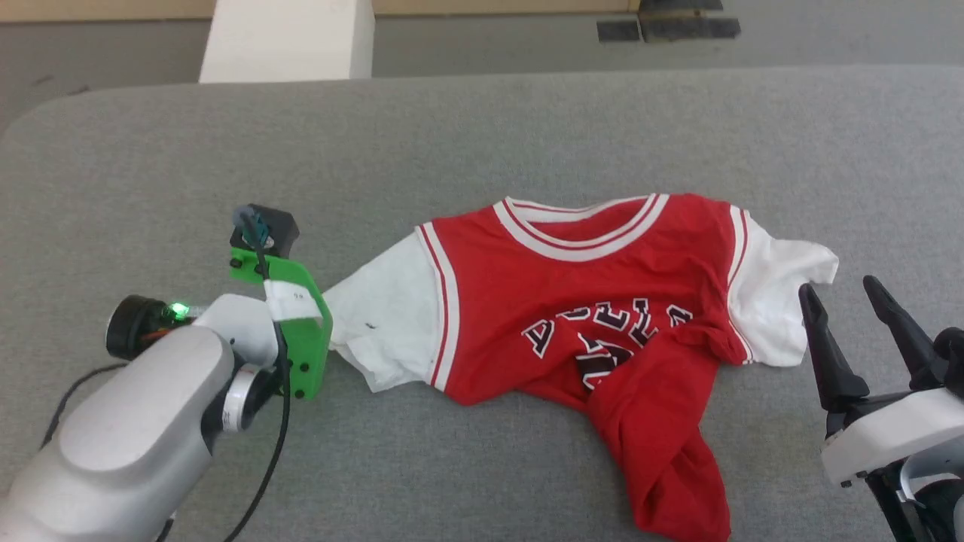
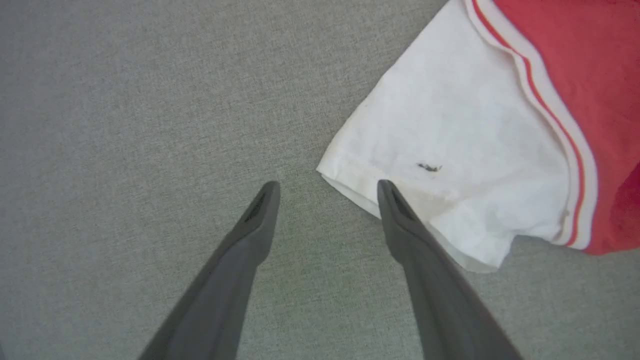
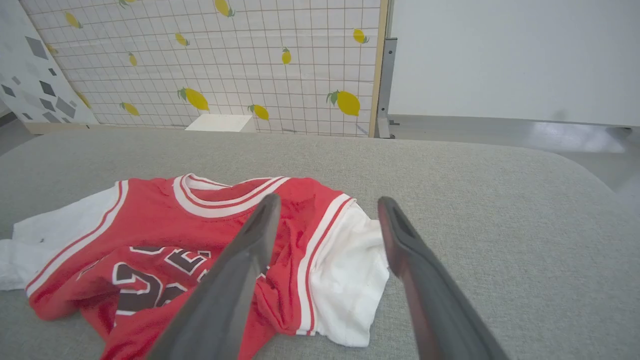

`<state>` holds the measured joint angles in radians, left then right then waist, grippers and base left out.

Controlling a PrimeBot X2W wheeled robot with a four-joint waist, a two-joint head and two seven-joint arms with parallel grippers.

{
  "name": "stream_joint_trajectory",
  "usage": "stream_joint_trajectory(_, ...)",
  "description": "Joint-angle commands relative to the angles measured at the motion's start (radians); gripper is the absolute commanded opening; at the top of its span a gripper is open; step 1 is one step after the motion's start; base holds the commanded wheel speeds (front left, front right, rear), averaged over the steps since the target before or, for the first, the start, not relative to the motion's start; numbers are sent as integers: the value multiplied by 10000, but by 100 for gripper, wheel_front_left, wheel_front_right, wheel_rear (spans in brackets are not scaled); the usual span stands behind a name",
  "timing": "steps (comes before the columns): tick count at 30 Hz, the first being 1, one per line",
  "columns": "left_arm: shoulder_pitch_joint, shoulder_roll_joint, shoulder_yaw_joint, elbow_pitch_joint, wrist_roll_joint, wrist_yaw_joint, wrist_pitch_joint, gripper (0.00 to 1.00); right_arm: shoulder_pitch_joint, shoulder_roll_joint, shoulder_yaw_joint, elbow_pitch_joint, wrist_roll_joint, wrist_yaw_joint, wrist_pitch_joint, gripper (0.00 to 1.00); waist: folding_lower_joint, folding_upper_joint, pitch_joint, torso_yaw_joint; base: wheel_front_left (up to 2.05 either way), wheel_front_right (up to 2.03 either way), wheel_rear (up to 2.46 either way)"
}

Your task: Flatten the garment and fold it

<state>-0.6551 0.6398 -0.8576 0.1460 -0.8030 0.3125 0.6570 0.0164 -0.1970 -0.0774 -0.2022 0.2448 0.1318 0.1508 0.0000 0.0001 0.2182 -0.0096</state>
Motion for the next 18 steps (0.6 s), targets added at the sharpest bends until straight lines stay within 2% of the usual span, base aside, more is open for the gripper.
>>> stream_joint_trajectory(1,-274,104,-84,91,-98,-90,283,100,-33,106,-35,-90,-99,-11,0,100,0,-1,515,-311,0,0,0)
stream_joint_trajectory(5,-667,273,-337,376,71,-276,879,100,-75,199,-58,-162,-207,-11,-35,100,0,-1,840,-450,0,0,0)
stream_joint_trajectory(9,-918,396,-457,713,365,-314,908,100,-89,260,-163,-187,-368,-11,-98,100,0,-1,1110,-551,0,0,0)
stream_joint_trajectory(14,-859,243,-335,1008,-71,-499,1001,100,-143,352,-366,-218,-492,-11,-185,100,0,-1,1340,-580,0,0,0)
stream_joint_trajectory(18,-639,143,-400,978,-638,-699,1631,100,-188,398,-451,-198,-572,-11,-201,100,0,-1,1434,-570,0,0,0)
